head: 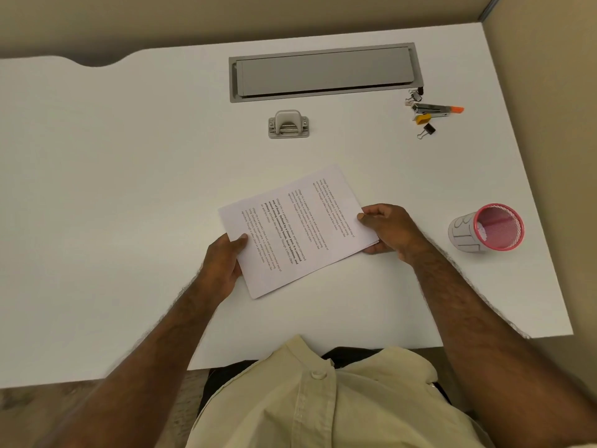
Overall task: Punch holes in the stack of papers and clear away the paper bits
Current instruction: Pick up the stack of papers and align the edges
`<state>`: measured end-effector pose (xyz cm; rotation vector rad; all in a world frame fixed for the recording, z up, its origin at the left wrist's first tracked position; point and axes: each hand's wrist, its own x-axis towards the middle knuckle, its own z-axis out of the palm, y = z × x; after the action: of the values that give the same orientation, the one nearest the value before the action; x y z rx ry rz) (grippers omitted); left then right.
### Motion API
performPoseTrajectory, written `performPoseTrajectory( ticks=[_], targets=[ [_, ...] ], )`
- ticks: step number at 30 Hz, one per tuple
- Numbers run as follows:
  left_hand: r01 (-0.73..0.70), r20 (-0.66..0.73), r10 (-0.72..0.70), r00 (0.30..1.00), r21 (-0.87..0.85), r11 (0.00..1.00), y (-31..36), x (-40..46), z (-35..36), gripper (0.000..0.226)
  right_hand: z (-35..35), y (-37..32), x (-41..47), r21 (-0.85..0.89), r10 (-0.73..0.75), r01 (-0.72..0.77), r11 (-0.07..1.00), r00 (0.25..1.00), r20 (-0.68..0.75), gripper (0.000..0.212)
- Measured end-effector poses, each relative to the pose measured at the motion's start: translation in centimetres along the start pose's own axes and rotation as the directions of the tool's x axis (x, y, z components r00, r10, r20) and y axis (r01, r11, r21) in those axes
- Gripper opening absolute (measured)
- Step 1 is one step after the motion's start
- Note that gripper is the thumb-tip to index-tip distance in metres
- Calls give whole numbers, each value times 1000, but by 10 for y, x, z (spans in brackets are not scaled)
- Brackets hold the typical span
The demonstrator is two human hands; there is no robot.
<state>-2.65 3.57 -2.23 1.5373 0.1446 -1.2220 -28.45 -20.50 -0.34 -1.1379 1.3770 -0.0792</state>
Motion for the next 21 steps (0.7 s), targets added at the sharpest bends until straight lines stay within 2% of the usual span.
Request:
performPoseTrajectory(
  ticks=[7,12,19,21],
  targets=[
    [-27,-8,28,1000,34,999,9,4,1,35,-7,3,-4,148,79,-113,983,973,219,23],
    [-34,-19,35,999,41,999,18,10,2,34,-6,5,-9,264,73,-148,953,959,274,38],
    [-27,-18,28,999,45,999,24,18,4,34,-2,21,-18,518,28,-215,828,938,345,56],
    [-22,-19,23,1000,50,998,27,20,6,33,3,29,-21,549,34,-234,803,936,350,55]
  ],
)
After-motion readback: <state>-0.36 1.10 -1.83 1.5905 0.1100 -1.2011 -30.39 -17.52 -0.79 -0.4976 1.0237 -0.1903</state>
